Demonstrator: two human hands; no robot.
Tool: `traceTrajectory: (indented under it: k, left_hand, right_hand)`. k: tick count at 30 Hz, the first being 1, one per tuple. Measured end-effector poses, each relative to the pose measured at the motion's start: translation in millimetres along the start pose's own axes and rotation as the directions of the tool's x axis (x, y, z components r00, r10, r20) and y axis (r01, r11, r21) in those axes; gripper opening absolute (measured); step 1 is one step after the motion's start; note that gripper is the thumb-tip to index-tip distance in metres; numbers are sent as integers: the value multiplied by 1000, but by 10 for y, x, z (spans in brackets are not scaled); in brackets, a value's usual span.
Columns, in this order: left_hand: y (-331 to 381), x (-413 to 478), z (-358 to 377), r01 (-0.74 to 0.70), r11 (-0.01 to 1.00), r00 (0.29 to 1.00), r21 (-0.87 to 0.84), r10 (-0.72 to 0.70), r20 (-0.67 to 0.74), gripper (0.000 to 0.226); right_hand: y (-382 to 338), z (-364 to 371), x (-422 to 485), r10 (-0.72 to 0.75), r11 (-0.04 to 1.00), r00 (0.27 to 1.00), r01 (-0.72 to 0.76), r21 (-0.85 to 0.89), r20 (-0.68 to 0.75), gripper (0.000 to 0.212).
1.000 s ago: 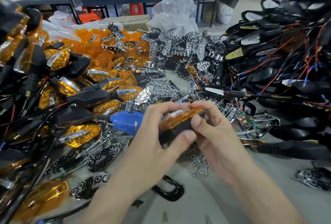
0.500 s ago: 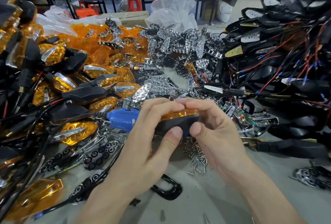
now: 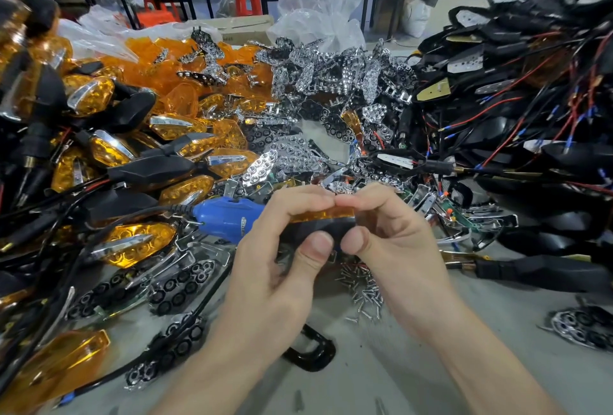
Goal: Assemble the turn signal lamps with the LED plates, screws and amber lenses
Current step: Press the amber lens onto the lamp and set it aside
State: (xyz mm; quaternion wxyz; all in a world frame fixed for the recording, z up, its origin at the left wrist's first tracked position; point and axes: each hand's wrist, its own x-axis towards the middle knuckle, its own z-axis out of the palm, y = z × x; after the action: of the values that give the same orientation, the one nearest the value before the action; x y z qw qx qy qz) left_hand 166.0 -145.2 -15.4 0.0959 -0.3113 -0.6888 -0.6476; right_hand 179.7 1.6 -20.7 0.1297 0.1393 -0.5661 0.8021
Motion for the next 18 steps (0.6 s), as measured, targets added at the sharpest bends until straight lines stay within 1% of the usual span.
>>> traceTrajectory:
  k: [7, 9, 12, 14, 16, 18]
  left_hand:
    - [-4, 60, 38, 7, 999, 1000, 36, -6, -5, 18]
    - [-29, 105, 50, 17, 995, 1000, 99, -16, -3, 20]
    - [-73, 144, 9, 67, 978, 997, 195, -72, 16, 31]
    - [-90, 152, -63, 77, 959, 997, 273, -81, 4, 41]
    - [-103, 154, -119, 20, 930, 1000, 368, -27, 15, 42]
    - [-109, 161, -140, -20, 891, 999, 453, 0, 43, 43]
  right_hand:
    - [46, -37, -14, 5, 1000, 999, -4, 22, -33, 31]
    - [61, -67, -2, 36, 999, 997, -34, 27, -63, 35]
    - [66, -105, 37, 80, 996, 989, -74, 48, -125, 39]
    - [51, -92, 52, 92, 987, 989, -75, 140, -119, 29]
    - [39, -63, 57, 134, 967, 984, -104, 232, -120, 17]
    - [32, -64, 51, 182, 952, 970, -132, 277, -163, 19]
